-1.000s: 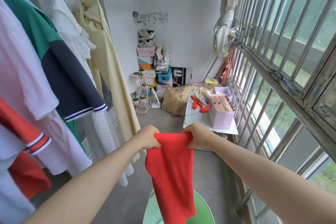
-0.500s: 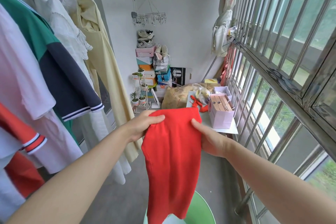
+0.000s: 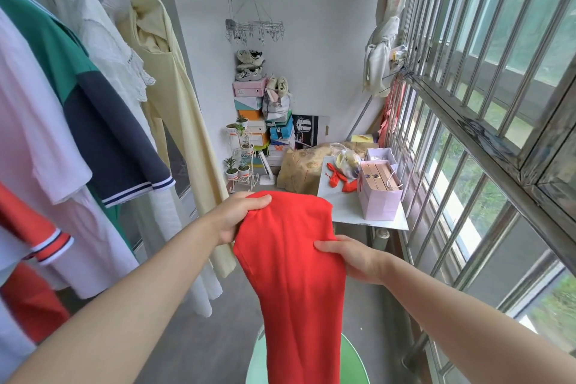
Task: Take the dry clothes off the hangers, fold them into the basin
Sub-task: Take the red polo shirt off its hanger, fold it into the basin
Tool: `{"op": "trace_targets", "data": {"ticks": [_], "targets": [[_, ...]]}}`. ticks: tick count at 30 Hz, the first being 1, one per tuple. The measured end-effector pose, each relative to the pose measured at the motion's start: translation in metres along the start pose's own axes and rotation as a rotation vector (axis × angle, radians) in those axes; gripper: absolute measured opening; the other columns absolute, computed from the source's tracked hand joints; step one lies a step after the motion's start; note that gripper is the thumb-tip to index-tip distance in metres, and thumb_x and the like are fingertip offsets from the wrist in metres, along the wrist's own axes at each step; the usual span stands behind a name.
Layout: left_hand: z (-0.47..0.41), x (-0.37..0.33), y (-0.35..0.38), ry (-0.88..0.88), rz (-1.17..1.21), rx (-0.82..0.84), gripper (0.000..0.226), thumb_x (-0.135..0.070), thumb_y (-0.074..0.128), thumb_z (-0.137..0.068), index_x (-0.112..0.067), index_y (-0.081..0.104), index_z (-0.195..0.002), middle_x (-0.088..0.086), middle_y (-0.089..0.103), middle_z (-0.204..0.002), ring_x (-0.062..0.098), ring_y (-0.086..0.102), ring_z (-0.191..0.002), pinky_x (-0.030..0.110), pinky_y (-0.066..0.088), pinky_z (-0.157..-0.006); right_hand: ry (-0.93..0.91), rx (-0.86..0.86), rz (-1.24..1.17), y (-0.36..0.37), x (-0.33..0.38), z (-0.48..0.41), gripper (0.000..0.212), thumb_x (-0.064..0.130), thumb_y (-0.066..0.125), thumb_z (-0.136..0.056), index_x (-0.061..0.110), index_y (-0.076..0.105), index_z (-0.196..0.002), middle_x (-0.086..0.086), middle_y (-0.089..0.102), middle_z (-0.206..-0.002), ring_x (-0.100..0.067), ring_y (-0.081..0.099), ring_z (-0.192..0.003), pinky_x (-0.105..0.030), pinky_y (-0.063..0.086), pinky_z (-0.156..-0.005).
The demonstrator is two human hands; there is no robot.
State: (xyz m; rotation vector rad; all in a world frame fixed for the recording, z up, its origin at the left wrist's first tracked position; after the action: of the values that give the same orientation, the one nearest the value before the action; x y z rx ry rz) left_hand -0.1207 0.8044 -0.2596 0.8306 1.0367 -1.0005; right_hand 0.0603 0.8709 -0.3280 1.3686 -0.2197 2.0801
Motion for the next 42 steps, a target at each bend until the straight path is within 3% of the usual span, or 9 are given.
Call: {"op": "trace_targets", "data": {"ticks": [3, 6, 10, 14, 19, 22, 29, 34, 42], "targets": [[0.0, -0.005, -0.008, -0.025, 0.214, -0.082, 0.033, -0.032, 0.049, -0.097, -0.005, 0.066, -0.087, 0.008, 0.071, -0.069, 0.017, 0.068, -0.057, 0.027, 0.055, -0.06, 0.011, -0.024, -0.103, 0.003, 0.007, 0.0, 0.03, 0.024, 0.056, -0.092, 0.006, 0.063, -0.114, -0.013, 0.068, -0.113, -0.023, 0.066, -0.095, -0.035, 0.053, -0.089], [-0.005, 0.003, -0.018, 0.015, 0.518, -0.124, 0.063, -0.061, 0.031, -0.094, -0.009, 0.065, -0.103, 0.012, 0.067, -0.097, 0.024, 0.066, -0.085, 0.033, 0.047, -0.08, 0.031, -0.019, -0.257, 0.007, 0.02, 0.0, 0.033, 0.032, 0.051, -0.094, 0.006, 0.066, -0.107, -0.012, 0.071, -0.103, -0.023, 0.066, -0.094, -0.035, 0.051, -0.091], [0.004, 0.068, 0.018, -0.172, 0.517, -0.017, 0.066, -0.059, 0.034, -0.093, -0.011, 0.078, -0.082, 0.011, 0.075, -0.09, 0.023, 0.072, -0.078, 0.034, 0.05, -0.075, 0.042, -0.021, -0.35, 0.006, 0.025, -0.003, 0.038, 0.038, 0.046, -0.096, 0.005, 0.065, -0.102, -0.012, 0.073, -0.091, -0.02, 0.072, -0.077, -0.033, 0.053, -0.085], [0.005, 0.089, 0.024, -0.247, 0.516, 0.044, 0.079, -0.072, 0.035, -0.086, -0.004, 0.071, -0.104, 0.017, 0.071, -0.104, 0.027, 0.069, -0.093, 0.041, 0.047, -0.095, 0.071, -0.033, -0.291, -0.005, 0.014, -0.004, 0.04, 0.038, 0.05, -0.094, 0.003, 0.064, -0.107, -0.013, 0.068, -0.104, -0.022, 0.066, -0.091, -0.034, 0.051, -0.089], [0.005, 0.097, 0.022, -0.245, 0.272, 0.049, 0.023, -0.006, 0.06, -0.084, 0.002, 0.066, -0.104, 0.016, 0.073, -0.092, 0.024, 0.072, -0.078, 0.035, 0.059, -0.074, 0.021, -0.074, -0.171, -0.012, -0.001, -0.006, 0.03, -0.003, 0.059, -0.087, -0.007, 0.059, -0.117, -0.018, 0.066, -0.101, -0.021, 0.069, -0.074, -0.032, 0.059, -0.071], [-0.001, 0.102, 0.01, -0.22, 0.224, -0.167, 0.023, 0.014, 0.052, -0.085, 0.005, 0.063, -0.103, 0.015, 0.071, -0.075, 0.023, 0.071, -0.061, 0.033, 0.059, -0.058, 0.017, -0.208, -0.141, -0.019, -0.006, -0.01, 0.03, -0.006, 0.058, -0.087, -0.012, 0.056, -0.117, -0.016, 0.065, -0.089, -0.019, 0.067, -0.062, -0.028, 0.058, -0.06], [-0.011, 0.097, -0.002, 0.007, 0.097, -0.223, 0.082, 0.017, 0.062, -0.076, -0.028, 0.04, -0.141, 0.015, 0.051, -0.132, 0.024, 0.063, -0.102, 0.031, 0.055, -0.076, -0.112, -0.279, -0.129, -0.024, 0.003, -0.012, 0.065, -0.008, 0.055, -0.089, 0.022, 0.037, -0.144, -0.01, 0.057, -0.118, -0.021, 0.061, -0.082, -0.032, 0.056, -0.07], [-0.002, 0.082, 0.013, 0.099, -0.158, -0.104, 0.059, -0.004, 0.08, -0.049, -0.028, 0.069, -0.102, 0.01, 0.07, -0.113, 0.017, 0.067, -0.096, 0.03, 0.054, -0.087, -0.093, -0.189, -0.09, -0.016, 0.012, -0.01, 0.056, -0.006, 0.044, -0.092, 0.022, 0.046, -0.14, -0.012, 0.059, -0.118, -0.02, 0.06, -0.079, -0.027, 0.056, -0.068], [0.0, 0.065, 0.018, 0.25, -0.555, -0.195, 0.066, 0.006, 0.076, -0.063, -0.016, 0.062, -0.124, -0.004, 0.066, -0.114, 0.006, 0.063, -0.095, 0.012, 0.048, -0.082, 0.039, -0.016, -0.135, -0.004, 0.016, 0.003, 0.031, 0.005, 0.05, -0.093, 0.008, 0.061, -0.122, -0.009, 0.069, -0.094, -0.014, 0.069, -0.065, -0.024, 0.056, -0.056]]}}
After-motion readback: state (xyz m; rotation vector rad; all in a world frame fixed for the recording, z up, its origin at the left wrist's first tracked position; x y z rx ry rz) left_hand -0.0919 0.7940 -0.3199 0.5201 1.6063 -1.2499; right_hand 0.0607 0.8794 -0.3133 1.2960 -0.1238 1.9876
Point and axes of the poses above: each hand's wrist, its own z-axis away from the middle knuckle, its own y-axis out of the palm, x = y × z, the point moved 7 cm from there along -z, towards the middle knuckle
